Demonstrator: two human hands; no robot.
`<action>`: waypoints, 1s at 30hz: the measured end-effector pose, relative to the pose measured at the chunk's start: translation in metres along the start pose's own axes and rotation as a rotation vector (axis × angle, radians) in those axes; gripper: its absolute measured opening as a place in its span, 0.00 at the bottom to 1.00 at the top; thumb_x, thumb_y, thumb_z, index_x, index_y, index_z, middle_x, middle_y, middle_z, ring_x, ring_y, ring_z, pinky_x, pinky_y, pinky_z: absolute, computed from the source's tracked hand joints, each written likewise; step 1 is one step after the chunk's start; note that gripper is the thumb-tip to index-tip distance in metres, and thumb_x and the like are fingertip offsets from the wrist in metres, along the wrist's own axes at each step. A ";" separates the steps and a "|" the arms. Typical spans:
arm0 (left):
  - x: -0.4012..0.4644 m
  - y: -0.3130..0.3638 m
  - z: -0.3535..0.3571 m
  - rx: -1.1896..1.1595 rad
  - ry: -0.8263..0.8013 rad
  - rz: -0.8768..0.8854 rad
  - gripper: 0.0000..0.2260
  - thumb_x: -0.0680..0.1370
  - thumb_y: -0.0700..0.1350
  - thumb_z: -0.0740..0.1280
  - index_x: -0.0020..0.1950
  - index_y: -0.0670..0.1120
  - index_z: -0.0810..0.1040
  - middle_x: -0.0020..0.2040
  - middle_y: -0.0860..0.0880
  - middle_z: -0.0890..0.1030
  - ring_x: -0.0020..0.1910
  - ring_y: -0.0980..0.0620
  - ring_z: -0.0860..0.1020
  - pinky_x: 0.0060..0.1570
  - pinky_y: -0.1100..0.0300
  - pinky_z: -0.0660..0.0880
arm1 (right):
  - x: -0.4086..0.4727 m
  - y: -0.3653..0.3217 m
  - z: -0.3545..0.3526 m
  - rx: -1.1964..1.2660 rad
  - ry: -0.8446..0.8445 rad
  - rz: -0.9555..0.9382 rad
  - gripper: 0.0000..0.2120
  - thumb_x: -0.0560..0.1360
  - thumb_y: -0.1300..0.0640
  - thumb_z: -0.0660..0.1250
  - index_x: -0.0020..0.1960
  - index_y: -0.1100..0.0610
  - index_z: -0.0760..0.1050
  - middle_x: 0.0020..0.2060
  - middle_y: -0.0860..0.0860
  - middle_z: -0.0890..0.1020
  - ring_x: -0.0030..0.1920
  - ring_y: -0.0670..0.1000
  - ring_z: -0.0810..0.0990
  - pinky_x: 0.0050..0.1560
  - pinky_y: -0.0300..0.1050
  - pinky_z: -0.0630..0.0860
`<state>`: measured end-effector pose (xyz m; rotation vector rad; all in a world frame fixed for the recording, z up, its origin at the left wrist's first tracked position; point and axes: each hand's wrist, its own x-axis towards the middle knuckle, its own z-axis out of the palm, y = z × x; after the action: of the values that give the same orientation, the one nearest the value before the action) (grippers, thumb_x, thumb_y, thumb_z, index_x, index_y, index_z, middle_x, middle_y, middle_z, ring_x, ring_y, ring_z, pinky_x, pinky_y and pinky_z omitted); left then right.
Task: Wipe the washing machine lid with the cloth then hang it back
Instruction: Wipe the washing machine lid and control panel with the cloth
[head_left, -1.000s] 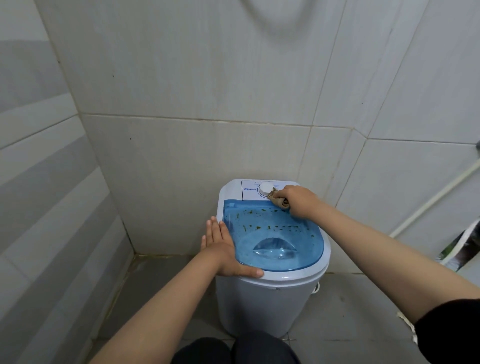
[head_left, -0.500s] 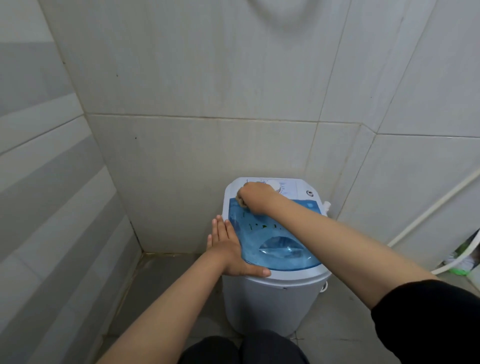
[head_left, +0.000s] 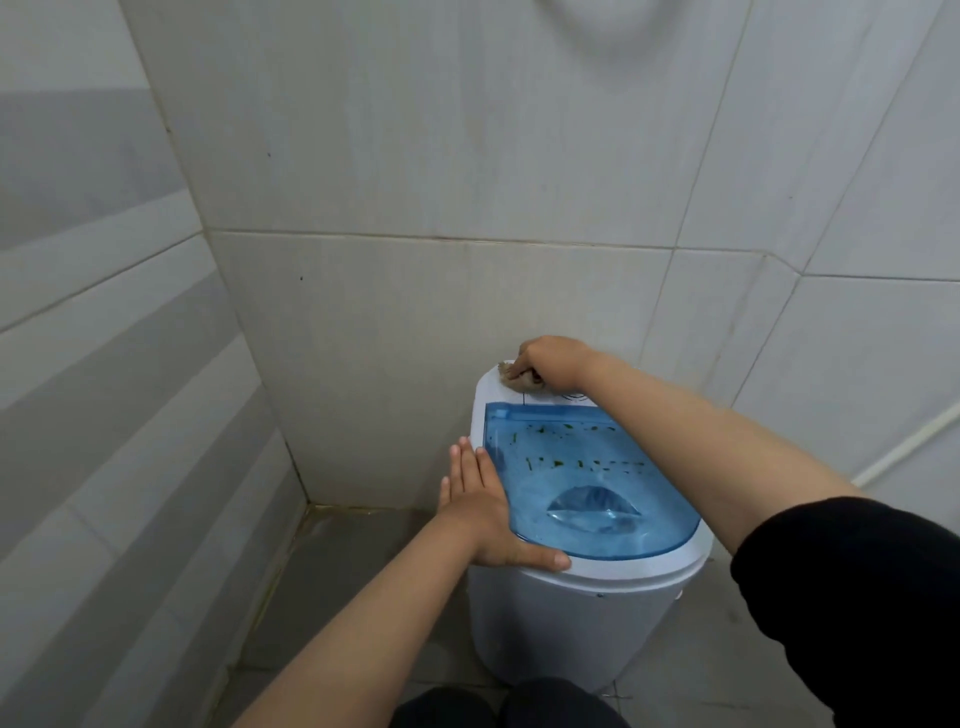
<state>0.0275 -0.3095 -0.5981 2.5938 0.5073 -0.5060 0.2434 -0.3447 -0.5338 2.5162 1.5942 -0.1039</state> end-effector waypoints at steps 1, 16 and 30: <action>0.000 0.000 0.000 -0.003 -0.002 0.003 0.70 0.55 0.74 0.69 0.70 0.40 0.23 0.70 0.41 0.21 0.68 0.44 0.21 0.70 0.47 0.33 | -0.001 0.004 -0.001 0.019 -0.004 0.012 0.18 0.77 0.60 0.59 0.65 0.53 0.74 0.59 0.56 0.78 0.59 0.59 0.76 0.57 0.52 0.74; 0.002 -0.002 0.000 0.018 -0.013 0.007 0.70 0.55 0.75 0.68 0.70 0.40 0.23 0.70 0.41 0.21 0.68 0.44 0.22 0.72 0.45 0.34 | -0.003 0.029 0.004 0.007 0.016 0.205 0.16 0.71 0.67 0.60 0.55 0.57 0.79 0.32 0.45 0.65 0.50 0.61 0.78 0.34 0.43 0.64; 0.003 -0.001 -0.001 0.031 -0.026 -0.013 0.71 0.53 0.76 0.68 0.69 0.40 0.23 0.70 0.41 0.21 0.68 0.44 0.21 0.73 0.44 0.35 | -0.013 0.032 0.002 0.189 0.037 0.429 0.09 0.71 0.66 0.59 0.43 0.57 0.77 0.45 0.54 0.79 0.42 0.57 0.74 0.37 0.42 0.69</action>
<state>0.0300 -0.3074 -0.5984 2.6113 0.5123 -0.5552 0.2668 -0.3703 -0.5303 2.9586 1.0630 -0.1613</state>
